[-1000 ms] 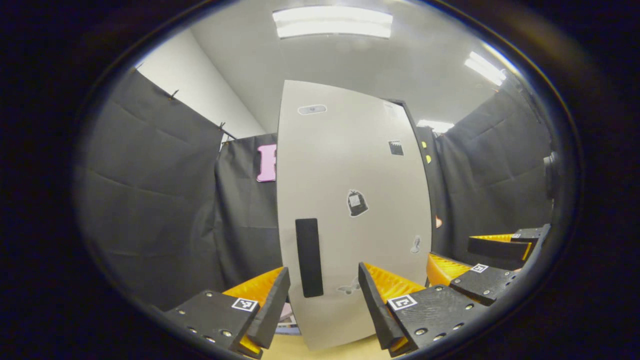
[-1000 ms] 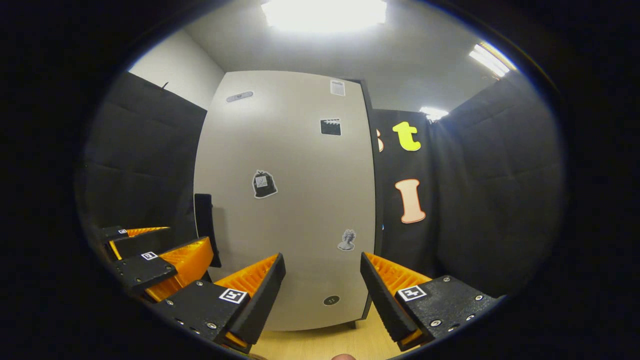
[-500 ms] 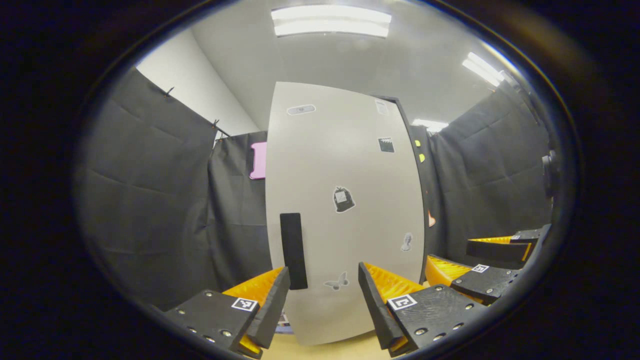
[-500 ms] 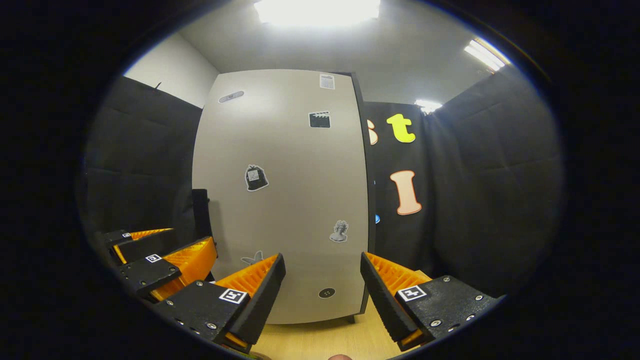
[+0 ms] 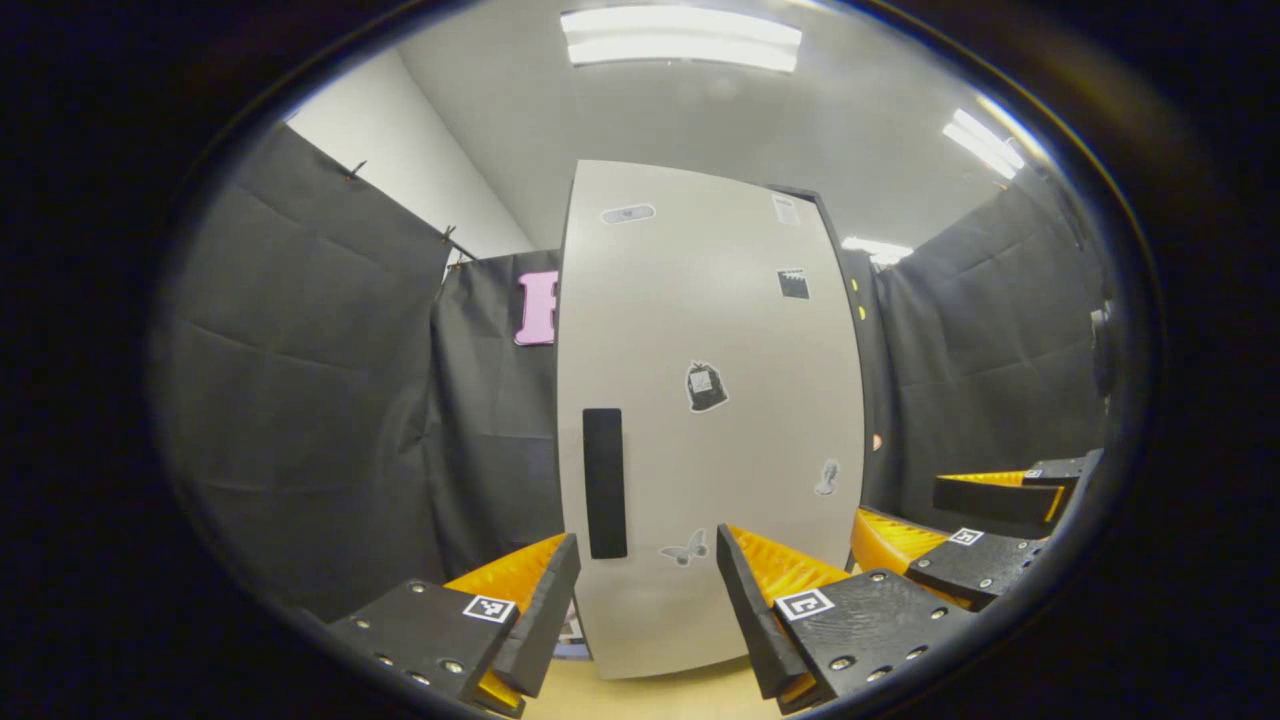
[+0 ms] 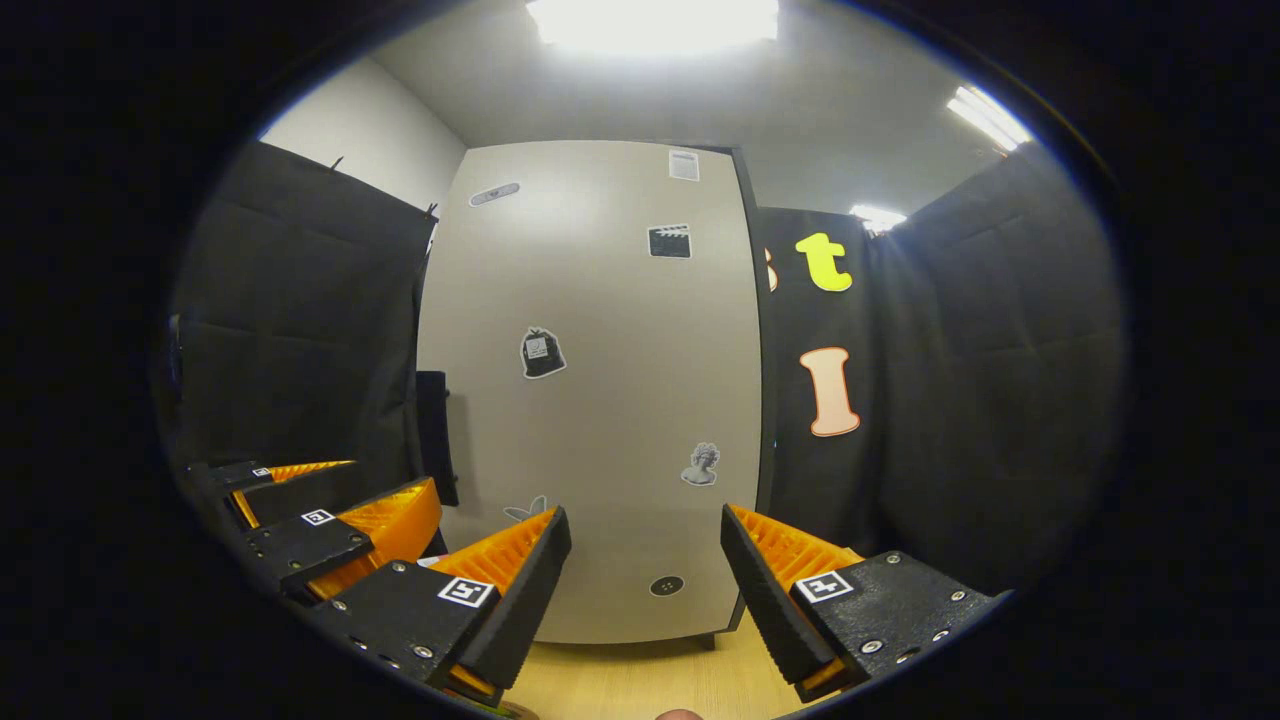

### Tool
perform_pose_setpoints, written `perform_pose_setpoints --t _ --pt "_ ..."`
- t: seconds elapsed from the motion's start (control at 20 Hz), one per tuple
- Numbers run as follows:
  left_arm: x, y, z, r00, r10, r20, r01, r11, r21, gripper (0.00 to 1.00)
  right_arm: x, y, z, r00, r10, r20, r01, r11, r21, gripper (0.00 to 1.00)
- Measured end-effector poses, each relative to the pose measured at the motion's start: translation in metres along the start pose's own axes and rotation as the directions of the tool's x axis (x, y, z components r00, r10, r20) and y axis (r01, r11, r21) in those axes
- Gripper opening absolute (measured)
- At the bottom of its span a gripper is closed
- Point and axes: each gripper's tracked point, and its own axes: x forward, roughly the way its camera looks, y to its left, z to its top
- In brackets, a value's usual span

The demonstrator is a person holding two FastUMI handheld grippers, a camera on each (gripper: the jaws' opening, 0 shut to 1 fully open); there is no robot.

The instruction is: Open the cabinet door with the right hand, grasp the bottle in the cabinet with the left hand and place it on the coaster, then close the cabinet door with the right hand.

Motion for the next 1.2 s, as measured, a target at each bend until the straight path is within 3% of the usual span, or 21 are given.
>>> perform_pose_setpoints --t 0.9,0.95,1.0,1.05,1.2 --pt "-0.0061 0.006 0.0066 1.0 0.005 0.03 -0.005 1.0 0.016 0.82 -0.0016 0.0048 0.0019 1.0 0.021 0.008 -0.021 0.999 -0.033 0.94" --pt "-0.007 0.0051 0.0048 1.0 0.009 0.023 -0.01 1.0 0.016 0.78 -0.0026 0.0056 0.0014 1.0 0.021 0.007 -0.021 0.999 -0.039 0.94" --pt "-0.0072 0.004 0.0045 1.0 0.012 0.019 -0.012 1.0 0.014 0.82 -0.0046 0.0051 0.0007 1.0 0.018 0.006 -0.018 0.999 -0.046 0.94" --pt "-0.0068 0.0032 0.0047 1.0 0.012 0.019 -0.012 1.0 0.01 0.78 -0.0063 0.0052 -0.0002 1.0 0.019 0.006 -0.019 0.999 -0.048 0.93" --pt "-0.0049 0.0027 0.0023 1.0 0.0 0.024 0.0 1.0 0.007 0.82 -0.0064 -0.001 -0.0008 1.0 0.007 0.001 -0.007 1.0 -0.027 0.94"
